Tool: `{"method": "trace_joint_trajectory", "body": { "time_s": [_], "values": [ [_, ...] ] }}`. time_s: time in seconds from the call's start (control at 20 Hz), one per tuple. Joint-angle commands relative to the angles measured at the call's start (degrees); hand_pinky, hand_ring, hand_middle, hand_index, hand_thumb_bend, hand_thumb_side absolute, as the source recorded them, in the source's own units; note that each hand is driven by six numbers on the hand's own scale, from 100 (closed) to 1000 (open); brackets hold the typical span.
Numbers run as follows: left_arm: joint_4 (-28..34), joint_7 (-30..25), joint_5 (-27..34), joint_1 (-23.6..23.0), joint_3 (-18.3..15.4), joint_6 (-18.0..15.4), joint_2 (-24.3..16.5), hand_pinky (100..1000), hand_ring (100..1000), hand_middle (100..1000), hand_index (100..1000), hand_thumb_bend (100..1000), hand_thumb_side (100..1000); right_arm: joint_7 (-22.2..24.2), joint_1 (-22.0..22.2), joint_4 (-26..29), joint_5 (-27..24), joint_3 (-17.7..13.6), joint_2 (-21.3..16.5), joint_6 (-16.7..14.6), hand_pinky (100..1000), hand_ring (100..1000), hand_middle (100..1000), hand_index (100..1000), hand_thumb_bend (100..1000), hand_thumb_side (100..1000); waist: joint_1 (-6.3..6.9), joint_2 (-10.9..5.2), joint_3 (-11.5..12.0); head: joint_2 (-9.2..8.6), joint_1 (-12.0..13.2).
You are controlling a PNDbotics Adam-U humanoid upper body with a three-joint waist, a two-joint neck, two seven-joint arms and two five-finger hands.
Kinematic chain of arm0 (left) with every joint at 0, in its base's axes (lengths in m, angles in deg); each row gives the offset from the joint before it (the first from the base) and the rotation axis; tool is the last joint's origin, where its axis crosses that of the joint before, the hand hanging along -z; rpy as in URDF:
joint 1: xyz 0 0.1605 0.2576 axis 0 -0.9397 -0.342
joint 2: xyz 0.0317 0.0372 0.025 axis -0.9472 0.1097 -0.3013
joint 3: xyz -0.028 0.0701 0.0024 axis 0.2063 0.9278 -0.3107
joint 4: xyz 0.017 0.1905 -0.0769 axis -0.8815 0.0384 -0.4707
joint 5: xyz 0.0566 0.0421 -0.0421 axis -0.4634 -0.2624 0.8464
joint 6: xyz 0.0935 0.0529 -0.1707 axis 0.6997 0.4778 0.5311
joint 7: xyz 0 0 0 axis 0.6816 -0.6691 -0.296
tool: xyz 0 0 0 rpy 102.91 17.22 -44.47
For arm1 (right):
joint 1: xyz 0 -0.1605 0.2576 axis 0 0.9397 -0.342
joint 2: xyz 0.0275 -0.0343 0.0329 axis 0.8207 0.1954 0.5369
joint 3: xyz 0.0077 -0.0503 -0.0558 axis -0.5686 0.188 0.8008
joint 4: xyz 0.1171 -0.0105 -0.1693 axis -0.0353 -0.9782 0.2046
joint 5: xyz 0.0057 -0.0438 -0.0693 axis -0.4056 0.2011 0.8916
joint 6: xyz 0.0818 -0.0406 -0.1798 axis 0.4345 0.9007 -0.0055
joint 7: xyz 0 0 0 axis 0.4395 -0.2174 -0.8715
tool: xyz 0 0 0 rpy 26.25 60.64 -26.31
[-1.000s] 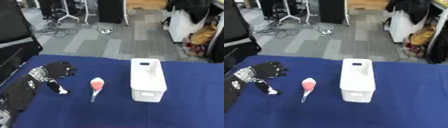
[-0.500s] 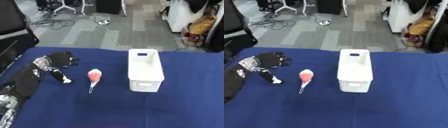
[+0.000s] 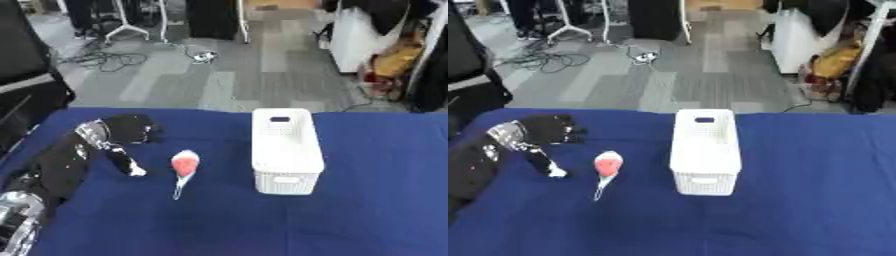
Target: Pick up objects on the table and place them in the box.
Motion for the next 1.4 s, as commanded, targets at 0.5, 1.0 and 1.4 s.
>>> {"method": "trace_joint_trajectory", "body": {
  "time_s": [0.5,1.0,1.4],
  "values": [
    [-0.2,6.8,1.2,4.4,-1.2,-11.8,-0.7,944,905,918,912,392,1000,-0.1,-2.3,0.5,-1.3,-0.8,0.2,0.7,228,424,456,1000,150,1000,0.44,-0.49,-0.9,-1.34,0.3],
    [1.3,4.4,8.0,6.1,-1.3,-11.8,0.3,918,908,929,921,366,1000,0.1,-3.1,0.5,-2.4,-0.6,0.3,0.3,231,424,455,1000,150,1000,0.71,-0.60,-1.6,-2.88,1.2],
    [0.4,2.9,8.3,4.8,-0.6,-11.8,1.3,937,916,926,926,360,1000,0.7,-5.1,0.5,-3.4,-0.4,1.7,0.3,231,424,456,1000,149,1000,1.08,0.13,-3.5,-3.96,3.6]
  ]
}}
